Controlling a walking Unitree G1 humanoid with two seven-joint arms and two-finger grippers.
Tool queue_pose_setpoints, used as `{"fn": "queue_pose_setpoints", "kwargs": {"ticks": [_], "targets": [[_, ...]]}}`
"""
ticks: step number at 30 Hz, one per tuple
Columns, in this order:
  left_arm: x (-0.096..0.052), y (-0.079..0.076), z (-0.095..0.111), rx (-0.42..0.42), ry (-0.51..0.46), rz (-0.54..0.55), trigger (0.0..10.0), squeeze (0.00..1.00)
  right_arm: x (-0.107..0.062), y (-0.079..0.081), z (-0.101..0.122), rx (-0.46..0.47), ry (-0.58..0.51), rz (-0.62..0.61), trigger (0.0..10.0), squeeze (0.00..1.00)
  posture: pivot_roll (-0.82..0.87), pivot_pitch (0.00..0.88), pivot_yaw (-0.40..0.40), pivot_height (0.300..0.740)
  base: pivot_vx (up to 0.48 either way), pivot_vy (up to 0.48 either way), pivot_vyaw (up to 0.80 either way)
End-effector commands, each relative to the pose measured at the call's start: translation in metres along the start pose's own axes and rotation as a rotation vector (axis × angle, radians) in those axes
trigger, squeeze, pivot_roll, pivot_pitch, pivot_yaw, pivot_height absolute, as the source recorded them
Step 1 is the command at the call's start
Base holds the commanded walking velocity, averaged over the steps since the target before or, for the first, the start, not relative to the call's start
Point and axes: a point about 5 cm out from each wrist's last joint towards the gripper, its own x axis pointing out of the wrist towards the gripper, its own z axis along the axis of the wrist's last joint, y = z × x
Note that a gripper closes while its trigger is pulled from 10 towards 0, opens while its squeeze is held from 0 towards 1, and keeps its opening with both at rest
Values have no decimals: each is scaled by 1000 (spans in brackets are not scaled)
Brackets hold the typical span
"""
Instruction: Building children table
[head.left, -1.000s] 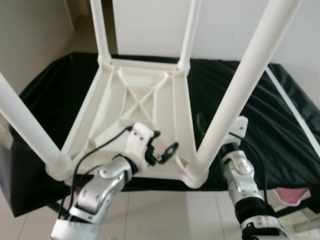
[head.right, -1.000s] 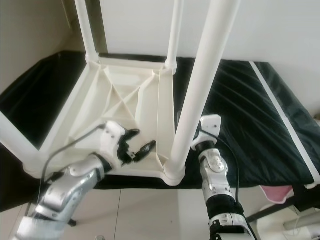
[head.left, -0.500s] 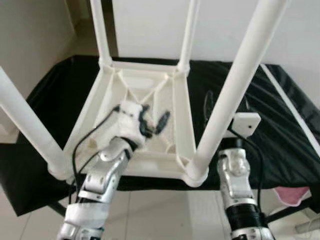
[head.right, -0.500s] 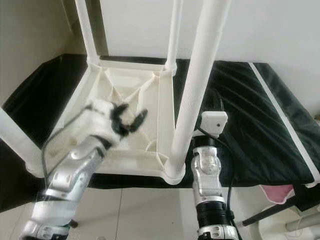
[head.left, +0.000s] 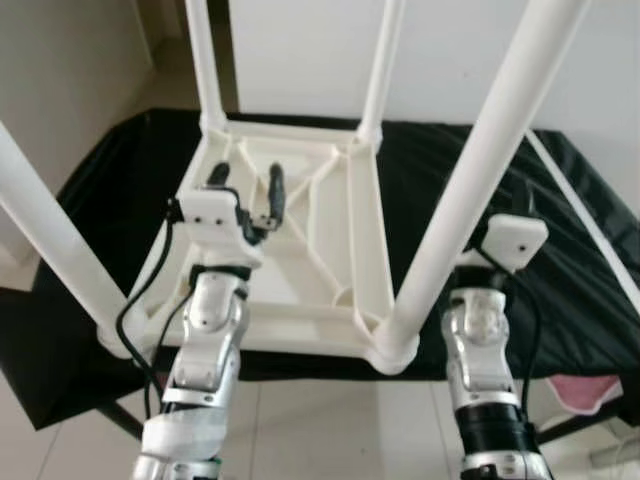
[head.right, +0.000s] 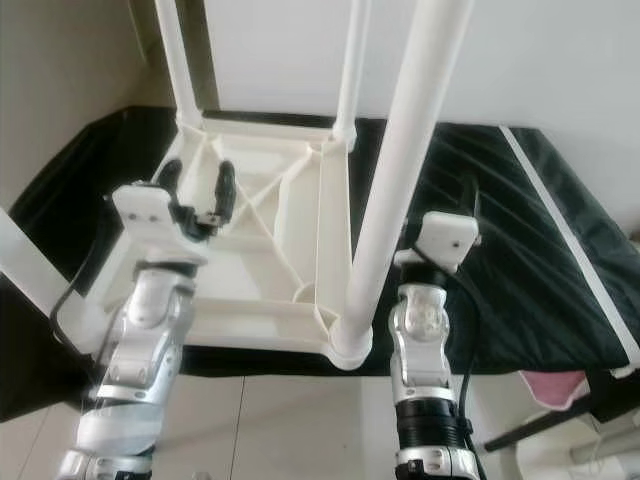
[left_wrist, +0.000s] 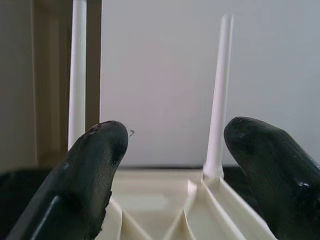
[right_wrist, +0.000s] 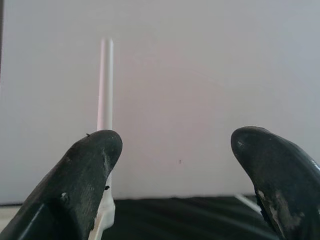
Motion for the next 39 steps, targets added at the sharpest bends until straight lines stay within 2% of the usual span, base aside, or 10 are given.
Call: {"fn": "queue_pose_setpoints", "kwargs": {"ticks": [1, 10, 16, 24, 32, 36, 39], "targets": [[5, -5, 14, 35, -92, -1, 10000, 0, 6, 1, 12, -7, -56, -7, 10000, 0, 49, 18, -40, 740, 0, 0, 0], [1, -19, 24, 107, -197, -59, 10000, 0, 6, 4, 25, -34, -125, 13, 10000, 0, 41, 26, -31, 740, 0, 0, 0], [0, -27, 27, 115, -233, -91, 10000, 0, 5, 8, 30, -32, -131, 24, 10000, 0, 35, 29, -29, 740, 0, 0, 0], [1, -25, 26, 129, -238, -88, 10000, 0, 5, 8, 30, -43, -125, 22, 10000, 0, 34, 29, -30, 740, 0, 0, 0], [1, -29, 23, 90, -221, -121, 10000, 0, 5, 10, 29, -40, -114, 46, 10000, 0, 36, 26, -34, 740, 0, 0, 0], [-5, -38, 22, 79, -216, -280, 10000, 0, 5, 10, 25, -80, -107, 202, 10000, 0, 40, 25, -40, 740, 0, 0, 0], [-8, -39, 20, 92, -208, -369, 10000, 0, 5, 4, 21, -115, -105, 257, 10000, 0, 41, 24, -43, 740, 0, 0, 0]]}}
